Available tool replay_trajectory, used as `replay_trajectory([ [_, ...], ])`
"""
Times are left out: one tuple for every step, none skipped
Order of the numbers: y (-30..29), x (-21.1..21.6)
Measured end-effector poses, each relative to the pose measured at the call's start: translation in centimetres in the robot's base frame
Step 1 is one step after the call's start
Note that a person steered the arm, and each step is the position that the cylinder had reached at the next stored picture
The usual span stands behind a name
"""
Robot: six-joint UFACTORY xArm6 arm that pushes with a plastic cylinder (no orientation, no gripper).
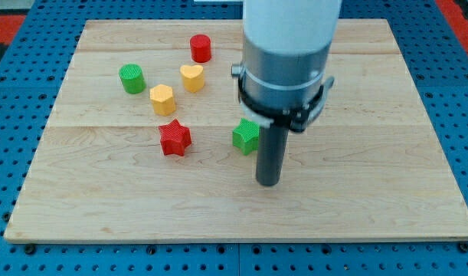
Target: Move the green star closer to the blue triangle
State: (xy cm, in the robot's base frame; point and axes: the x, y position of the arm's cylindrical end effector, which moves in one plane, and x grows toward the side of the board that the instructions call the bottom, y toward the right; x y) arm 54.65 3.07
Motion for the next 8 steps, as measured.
replay_trajectory([
  [-1.9,-5.2],
  [2.9,-9.3],
  [5.9,-6.2],
  [-1.5,-3.2],
  [-4.5,-8.3],
  [1.4,-13.5],
  [1.9,-13.2],
  [-5.5,-11.4],
])
